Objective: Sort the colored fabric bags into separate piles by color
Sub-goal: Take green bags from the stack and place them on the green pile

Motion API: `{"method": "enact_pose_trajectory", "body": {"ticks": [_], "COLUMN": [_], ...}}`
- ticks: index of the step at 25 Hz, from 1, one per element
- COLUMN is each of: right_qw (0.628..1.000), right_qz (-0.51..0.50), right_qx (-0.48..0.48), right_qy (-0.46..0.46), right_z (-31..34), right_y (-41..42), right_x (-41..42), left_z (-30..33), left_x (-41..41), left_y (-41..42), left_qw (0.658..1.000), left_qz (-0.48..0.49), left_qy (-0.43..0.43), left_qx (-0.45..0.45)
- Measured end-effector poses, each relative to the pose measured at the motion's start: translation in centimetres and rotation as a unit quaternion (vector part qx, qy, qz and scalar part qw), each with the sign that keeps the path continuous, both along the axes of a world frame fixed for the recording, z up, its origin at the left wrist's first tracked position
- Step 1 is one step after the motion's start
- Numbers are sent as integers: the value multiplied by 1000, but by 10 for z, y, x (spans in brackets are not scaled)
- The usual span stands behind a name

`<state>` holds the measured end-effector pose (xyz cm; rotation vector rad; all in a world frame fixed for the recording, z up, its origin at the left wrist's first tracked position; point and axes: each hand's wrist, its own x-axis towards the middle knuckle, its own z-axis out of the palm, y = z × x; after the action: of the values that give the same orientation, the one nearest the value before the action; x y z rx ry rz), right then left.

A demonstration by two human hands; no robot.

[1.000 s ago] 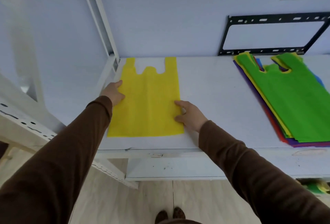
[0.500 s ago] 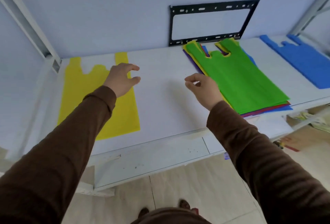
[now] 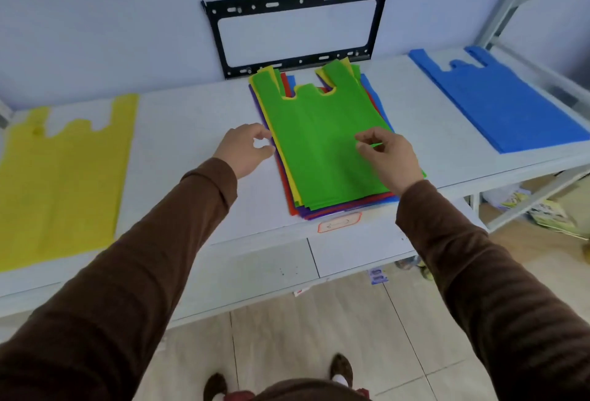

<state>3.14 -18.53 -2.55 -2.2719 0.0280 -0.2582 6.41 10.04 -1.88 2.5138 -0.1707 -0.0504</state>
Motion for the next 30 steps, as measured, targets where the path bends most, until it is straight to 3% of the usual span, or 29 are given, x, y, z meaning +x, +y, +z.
{"method": "enact_pose_trajectory", "body": {"ticks": [5, 13, 19, 22, 24, 25, 26, 28, 30], "right_qw": [1000, 996, 991, 988, 987, 989, 993, 997, 994], "right_qz": [20, 38, 72, 103, 97, 83, 63, 25, 9], "right_qx": [8, 7, 37, 48, 77, 81, 74, 49, 46], "right_qy": [20, 75, 103, 107, 100, 87, 71, 62, 95], "right_z": [-11, -24, -26, -28, -27, -25, -24, -17, -9], "right_y": [-50, -76, -85, -91, -98, -102, -107, -116, -123], "right_x": [20, 34, 42, 45, 47, 49, 50, 51, 48], "left_z": [-12, -24, -22, -20, -13, -8, -2, 7, 15], "left_x": [-4, -1, 4, 8, 10, 11, 11, 11, 15], "left_y": [-43, -53, -69, -74, -78, -82, -87, -96, -99], "left_qw": [994, 988, 982, 982, 982, 970, 939, 844, 761], "left_qz": [73, 126, 136, 147, 164, 177, 188, 190, 205], "left_qy": [43, 87, 104, 95, 88, 107, 142, 195, 215], "left_qx": [62, 9, 75, 65, -23, -126, -251, -462, -577]}}
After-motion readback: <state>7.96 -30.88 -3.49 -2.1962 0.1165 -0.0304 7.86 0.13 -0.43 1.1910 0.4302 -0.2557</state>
